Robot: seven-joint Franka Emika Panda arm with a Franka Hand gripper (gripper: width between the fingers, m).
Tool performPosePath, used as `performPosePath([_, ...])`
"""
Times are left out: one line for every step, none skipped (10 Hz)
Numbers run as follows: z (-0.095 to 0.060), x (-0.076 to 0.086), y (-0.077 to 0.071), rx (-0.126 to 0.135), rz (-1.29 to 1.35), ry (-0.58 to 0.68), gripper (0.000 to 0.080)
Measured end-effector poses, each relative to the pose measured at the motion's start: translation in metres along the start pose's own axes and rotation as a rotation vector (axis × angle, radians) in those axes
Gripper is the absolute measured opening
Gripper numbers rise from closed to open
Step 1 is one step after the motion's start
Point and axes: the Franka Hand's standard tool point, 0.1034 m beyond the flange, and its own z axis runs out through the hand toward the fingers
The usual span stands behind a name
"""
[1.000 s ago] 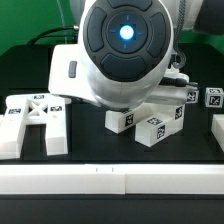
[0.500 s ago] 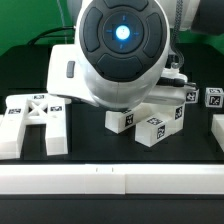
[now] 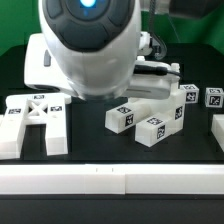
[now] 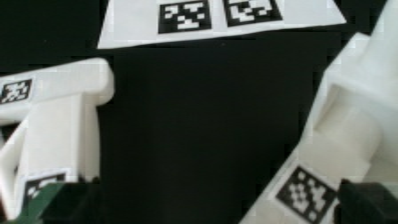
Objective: Assemble chair
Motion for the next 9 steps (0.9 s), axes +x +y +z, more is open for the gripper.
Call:
performPosePath([-0.015, 0.007, 0.001, 0.004, -0.006, 0.118, 0.0649])
performPosePath([-0.02, 0.0, 0.004, 0.018, -0.005, 0.189, 0.0649])
performPosePath([-0.023, 0.001, 0.004, 0.022, -0.004, 0.226, 0.0649])
performPosePath([-0.033, 0.012, 0.004, 0.019, -0.004, 0.34, 0.0649])
performPosePath([-0.036, 0.012, 0.003, 0.022, -0.004, 0.426, 0.0649])
performPosePath([-0.036, 0.012, 0.003, 0.025, -0.002, 0.5, 0.0649])
performPosePath([-0.039, 0.015, 0.005, 0.024, -0.01, 0.583, 0.0649])
performPosePath([-0.038, 0.015, 0.011, 0.021, -0.032, 0.635, 0.0649])
performPosePath([-0.041, 0.018, 0.019, 0.004, -0.062, 0.725, 0.0649])
